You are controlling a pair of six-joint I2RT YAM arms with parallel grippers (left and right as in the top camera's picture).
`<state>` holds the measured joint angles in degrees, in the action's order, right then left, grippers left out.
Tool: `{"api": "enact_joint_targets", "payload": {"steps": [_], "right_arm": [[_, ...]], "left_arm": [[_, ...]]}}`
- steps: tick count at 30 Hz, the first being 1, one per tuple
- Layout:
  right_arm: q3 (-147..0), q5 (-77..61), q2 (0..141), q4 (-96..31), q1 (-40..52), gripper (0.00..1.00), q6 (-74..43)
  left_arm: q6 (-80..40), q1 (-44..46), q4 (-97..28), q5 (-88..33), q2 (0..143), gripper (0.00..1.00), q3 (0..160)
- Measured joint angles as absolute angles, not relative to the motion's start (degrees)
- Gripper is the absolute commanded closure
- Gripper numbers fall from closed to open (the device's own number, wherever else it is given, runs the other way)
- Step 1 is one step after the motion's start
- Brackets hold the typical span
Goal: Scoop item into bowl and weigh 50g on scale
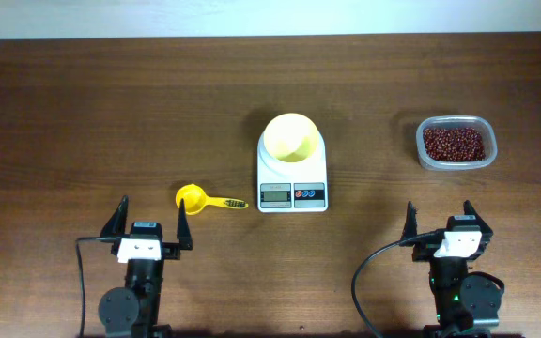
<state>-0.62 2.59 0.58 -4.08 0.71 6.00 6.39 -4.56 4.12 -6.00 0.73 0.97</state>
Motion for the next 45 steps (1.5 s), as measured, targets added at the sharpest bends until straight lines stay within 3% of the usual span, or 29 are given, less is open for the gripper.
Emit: {"api": "enact_joint_targets", "payload": {"steps": [7, 20, 24, 28, 36, 41, 45], "right_arm": [[-0.6, 2.6, 0.6, -4.1, 0.7, 0.01, 6.0], [-0.6, 2.6, 0.6, -4.1, 0.7, 0.01, 6.0], [-0.6, 2.6, 0.6, -4.1, 0.7, 0.01, 6.0], [-0.6, 2.6, 0.5, -4.1, 0.7, 0.01, 6.0], [-0.6, 2.6, 0.6, -4.1, 0.7, 0.01, 6.0], [-0.6, 2.6, 0.6, -4.1, 0.7, 0.01, 6.0], [-0.6, 2.6, 0.6, -4.1, 0.7, 0.01, 6.0]], "left_arm": [[3.7, -4.6, 4.1, -12.1, 0.7, 0.02, 1.8], [3.6, -4.6, 4.1, -9.0, 1.0, 0.02, 12.5], [3.5, -4.6, 4.2, -6.9, 9.7, 0.02, 20.2], [3.4, -4.6, 3.5, -7.8, 28.2, 0.02, 30.9], [3.4, -4.6, -22.8, -13.6, 54.7, 0.02, 54.7], [3.4, -4.6, -34.5, -17.0, 55.2, 0.02, 55.9], [3.4, -4.6, -36.3, -21.5, 55.2, 0.02, 55.9]]}}
